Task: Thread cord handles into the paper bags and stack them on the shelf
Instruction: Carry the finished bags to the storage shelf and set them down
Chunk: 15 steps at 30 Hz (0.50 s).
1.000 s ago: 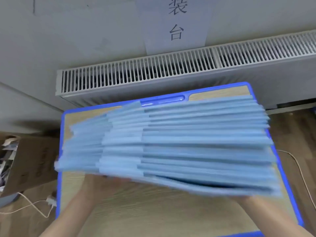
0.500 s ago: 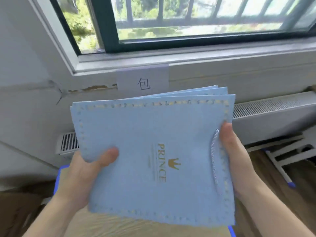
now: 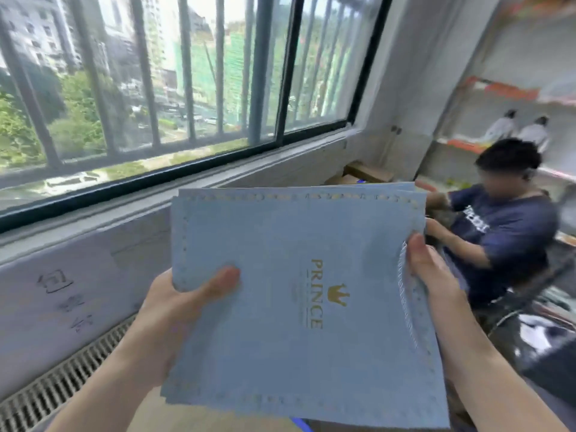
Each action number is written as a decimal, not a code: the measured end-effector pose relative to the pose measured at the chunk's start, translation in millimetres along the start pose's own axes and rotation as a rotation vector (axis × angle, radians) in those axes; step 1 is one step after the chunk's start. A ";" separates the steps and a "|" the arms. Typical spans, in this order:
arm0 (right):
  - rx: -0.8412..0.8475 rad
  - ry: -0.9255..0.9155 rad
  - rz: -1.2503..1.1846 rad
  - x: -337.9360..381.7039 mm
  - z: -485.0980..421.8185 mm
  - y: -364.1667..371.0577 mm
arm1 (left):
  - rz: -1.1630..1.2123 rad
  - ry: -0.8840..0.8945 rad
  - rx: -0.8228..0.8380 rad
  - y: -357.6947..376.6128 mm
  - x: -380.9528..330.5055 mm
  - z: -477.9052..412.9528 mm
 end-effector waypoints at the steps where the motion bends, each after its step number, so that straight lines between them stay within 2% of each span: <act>1: -0.029 0.005 -0.075 6.1 3.8 -19.0 | -0.024 -0.011 0.057 15.3 0.6 -2.4; 3: -0.104 -0.019 -0.111 25.2 19.7 -56.3 | -0.058 -0.027 0.180 57.2 -7.1 -3.1; 5: -0.267 -0.035 -0.103 44.3 33.3 -94.9 | -0.095 -0.040 0.254 102.3 -10.6 -3.2; 9: -0.483 -0.125 -0.077 78.7 65.3 -167.3 | -0.109 -0.051 0.436 197.3 -18.6 10.3; 15: -0.694 -0.270 -0.092 125.4 124.7 -266.3 | -0.121 -0.041 0.779 331.1 -20.1 57.7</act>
Point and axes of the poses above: each hand's wrist, its own z-axis away from the middle knuckle, its own y-axis out of the palm, x = y × z, the point moved 1 cm from there along -z, towards the middle knuckle, and after that the axes turned 7 degrees about -x, right-handed, at the moved point
